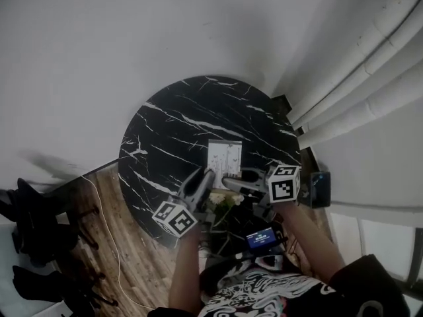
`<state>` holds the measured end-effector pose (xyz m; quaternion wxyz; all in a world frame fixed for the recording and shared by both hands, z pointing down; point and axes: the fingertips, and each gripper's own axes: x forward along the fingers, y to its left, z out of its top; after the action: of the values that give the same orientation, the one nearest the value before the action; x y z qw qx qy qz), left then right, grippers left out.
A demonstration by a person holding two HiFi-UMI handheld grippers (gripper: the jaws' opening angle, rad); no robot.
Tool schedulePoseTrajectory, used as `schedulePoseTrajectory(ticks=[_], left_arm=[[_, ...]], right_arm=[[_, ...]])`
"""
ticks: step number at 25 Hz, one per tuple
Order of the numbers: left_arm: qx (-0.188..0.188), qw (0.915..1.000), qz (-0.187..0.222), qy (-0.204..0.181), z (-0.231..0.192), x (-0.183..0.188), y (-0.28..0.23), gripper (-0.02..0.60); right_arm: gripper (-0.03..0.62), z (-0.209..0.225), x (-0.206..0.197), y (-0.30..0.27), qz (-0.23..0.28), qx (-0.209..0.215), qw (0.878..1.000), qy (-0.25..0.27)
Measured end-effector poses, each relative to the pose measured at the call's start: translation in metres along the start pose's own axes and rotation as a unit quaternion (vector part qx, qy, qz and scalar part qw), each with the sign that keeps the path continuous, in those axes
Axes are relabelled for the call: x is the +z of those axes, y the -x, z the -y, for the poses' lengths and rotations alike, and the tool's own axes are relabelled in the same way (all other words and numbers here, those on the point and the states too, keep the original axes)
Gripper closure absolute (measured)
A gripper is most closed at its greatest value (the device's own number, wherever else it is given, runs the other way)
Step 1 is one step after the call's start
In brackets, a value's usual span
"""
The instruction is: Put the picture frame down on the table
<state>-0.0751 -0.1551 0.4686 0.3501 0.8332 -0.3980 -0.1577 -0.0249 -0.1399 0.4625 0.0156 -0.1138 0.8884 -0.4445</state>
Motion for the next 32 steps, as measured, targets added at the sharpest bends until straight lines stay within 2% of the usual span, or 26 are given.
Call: schedulePoseTrajectory(ticks=[5,10,16,19,24,29,32], left_arm=[[-0.001,0.9998,-0.020,0.003,-0.018,-0.005,-0.004,0.457],[-0.005,0.9980,-0.063,-0.007,-0.034,-0.011,-0.007,0.457],[-0.017,0.9945,-0.098,-0.033,-0.051,-0.017,-0.012,0.457],[-0.024,0.9911,-0.121,-0.050,-0.061,-0.018,-0.018,0.457],[-0.042,0.9840,-0.162,-0.063,-0.077,-0.022,-0.025,0.457],[-0.038,0.9802,-0.182,-0.070,-0.095,-0.028,-0.031,0.457],[-0.035,0.9783,-0.190,-0.074,-0.106,-0.032,-0.030,0.457]], right_arm=[[0.453,0.016,-0.004,-0.010,-0.034,0.010,0.999,-0.003],[0.453,0.032,-0.009,-0.022,-0.069,0.018,0.997,0.003],[0.453,0.049,-0.010,-0.032,-0.115,0.027,0.992,0.044],[0.453,0.058,-0.012,-0.037,-0.143,0.027,0.986,0.081],[0.453,0.074,-0.015,-0.046,-0.191,0.018,0.968,0.160],[0.453,0.093,-0.022,-0.053,-0.200,0.020,0.965,0.171],[0.453,0.104,-0.032,-0.059,-0.225,0.022,0.953,0.202]])
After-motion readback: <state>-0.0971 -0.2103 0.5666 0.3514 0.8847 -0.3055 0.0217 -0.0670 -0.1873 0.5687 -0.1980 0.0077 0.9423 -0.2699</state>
